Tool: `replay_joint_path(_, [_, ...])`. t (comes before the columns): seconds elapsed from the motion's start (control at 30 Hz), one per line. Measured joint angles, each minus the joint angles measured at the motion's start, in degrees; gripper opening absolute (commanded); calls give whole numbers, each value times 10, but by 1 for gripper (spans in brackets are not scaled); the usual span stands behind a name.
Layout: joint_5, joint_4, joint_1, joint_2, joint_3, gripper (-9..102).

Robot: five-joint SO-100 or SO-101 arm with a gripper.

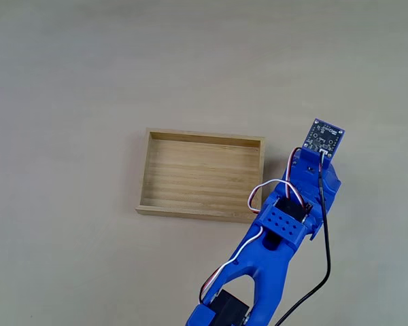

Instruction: Place the black cylinder in the wooden box then return to rest.

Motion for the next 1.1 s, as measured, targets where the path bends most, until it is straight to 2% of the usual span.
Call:
replay_joint_path(0.6, [-1, 8, 0, -10, 0, 16])
replay_joint_path(0.83, [-1, 16, 0, -99, 9, 16])
replay_joint_path(1.1, [0, 16, -26, -238, 113, 16])
